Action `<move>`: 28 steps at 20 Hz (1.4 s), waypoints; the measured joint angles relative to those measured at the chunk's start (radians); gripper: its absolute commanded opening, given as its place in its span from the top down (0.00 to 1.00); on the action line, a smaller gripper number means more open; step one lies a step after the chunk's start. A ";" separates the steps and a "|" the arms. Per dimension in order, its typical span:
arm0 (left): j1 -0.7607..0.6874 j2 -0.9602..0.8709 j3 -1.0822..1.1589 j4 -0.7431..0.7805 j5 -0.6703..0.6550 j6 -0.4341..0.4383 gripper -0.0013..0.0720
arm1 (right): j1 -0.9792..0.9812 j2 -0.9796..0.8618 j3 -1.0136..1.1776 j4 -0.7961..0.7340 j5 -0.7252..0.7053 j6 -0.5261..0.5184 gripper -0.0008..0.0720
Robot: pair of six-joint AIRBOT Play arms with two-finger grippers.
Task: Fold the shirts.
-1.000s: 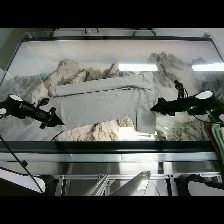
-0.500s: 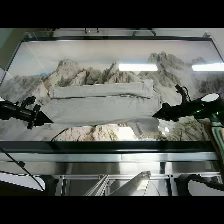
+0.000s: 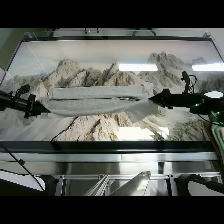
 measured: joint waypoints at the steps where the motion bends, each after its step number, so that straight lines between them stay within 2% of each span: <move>1: -0.023 -0.026 0.051 -0.003 0.001 -0.003 0.96 | 0.008 -0.024 0.021 0.023 -0.027 -0.011 0.97; 5: -0.093 -0.152 0.270 -0.016 0.012 -0.025 0.96 | 0.019 -0.143 0.126 0.072 -0.127 -0.030 0.97; 11: -0.110 -0.377 0.555 -0.016 0.019 -0.130 0.96 | 0.024 -0.347 0.290 0.093 -0.191 -0.036 0.97; 19: -0.111 -0.483 0.650 -0.029 0.057 -0.174 0.96 | 0.024 -0.444 0.335 0.094 -0.188 -0.083 0.97; 20: -0.109 -0.483 0.651 -0.048 0.057 -0.176 0.96 | 0.024 -0.446 0.337 0.093 -0.176 -0.094 0.95; 22: -0.101 -0.479 0.653 -0.116 0.043 -0.180 0.95 | 0.024 -0.447 0.340 0.087 -0.146 -0.110 0.78; 23: -0.098 -0.476 0.653 -0.158 0.032 -0.180 0.95 | 0.024 -0.448 0.341 0.074 -0.134 -0.111 0.78; 24: -0.093 -0.473 0.653 -0.203 0.011 -0.180 0.88 | 0.024 -0.449 0.341 0.058 -0.126 -0.110 0.78; 25: -0.090 -0.471 0.653 -0.240 -0.011 -0.180 0.64 | 0.024 -0.449 0.342 0.041 -0.116 -0.109 0.78; 26: -0.087 -0.470 0.653 -0.268 -0.028 -0.184 0.64 | 0.024 -0.449 0.342 0.028 -0.109 -0.102 0.75; 27: -0.085 -0.469 0.653 -0.288 -0.026 -0.191 0.64 | 0.024 -0.449 0.342 0.017 -0.101 -0.095 0.63; 28: -0.083 -0.468 0.653 -0.303 -0.029 -0.201 0.64 | 0.024 -0.447 0.342 0.008 -0.093 -0.088 0.57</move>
